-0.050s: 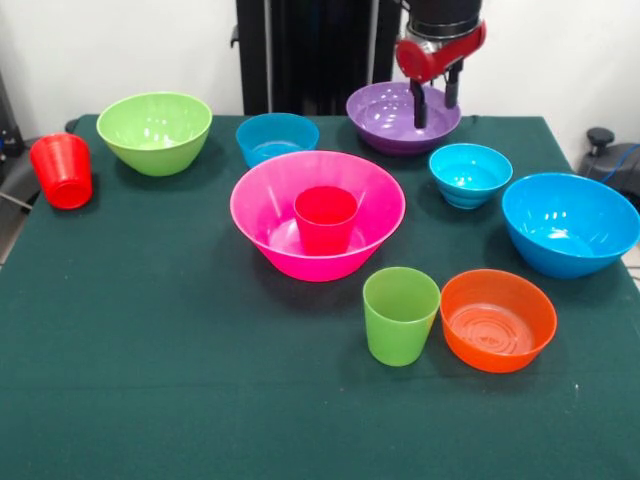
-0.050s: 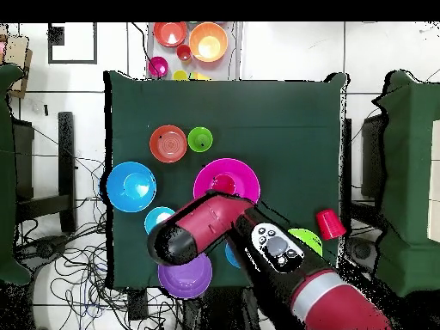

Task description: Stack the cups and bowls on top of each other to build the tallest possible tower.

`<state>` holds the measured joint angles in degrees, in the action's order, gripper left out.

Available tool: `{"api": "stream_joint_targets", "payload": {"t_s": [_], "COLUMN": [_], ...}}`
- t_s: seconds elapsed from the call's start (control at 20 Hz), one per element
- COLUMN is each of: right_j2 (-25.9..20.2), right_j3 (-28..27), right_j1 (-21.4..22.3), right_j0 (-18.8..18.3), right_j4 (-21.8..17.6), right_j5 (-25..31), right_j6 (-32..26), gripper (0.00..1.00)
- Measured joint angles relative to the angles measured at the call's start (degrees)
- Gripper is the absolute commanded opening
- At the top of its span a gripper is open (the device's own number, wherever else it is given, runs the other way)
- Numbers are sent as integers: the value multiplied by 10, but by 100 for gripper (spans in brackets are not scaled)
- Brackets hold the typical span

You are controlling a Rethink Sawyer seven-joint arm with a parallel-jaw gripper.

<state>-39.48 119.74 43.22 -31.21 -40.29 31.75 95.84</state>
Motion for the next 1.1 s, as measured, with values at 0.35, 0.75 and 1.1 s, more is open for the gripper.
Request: {"api": "stream_joint_targets", "payload": {"t_s": [0.35,0.75,1.1], "right_j2": [46,80,105], "right_j3": [6,19,29], "right_j1": [-29,-47,-66], "right_j0": [6,-10,-11], "right_j4": [-32,-36,-42], "right_j5": [-49,-52,-52], "right_j6": [2,2,2], "gripper": [100,100,100]}}
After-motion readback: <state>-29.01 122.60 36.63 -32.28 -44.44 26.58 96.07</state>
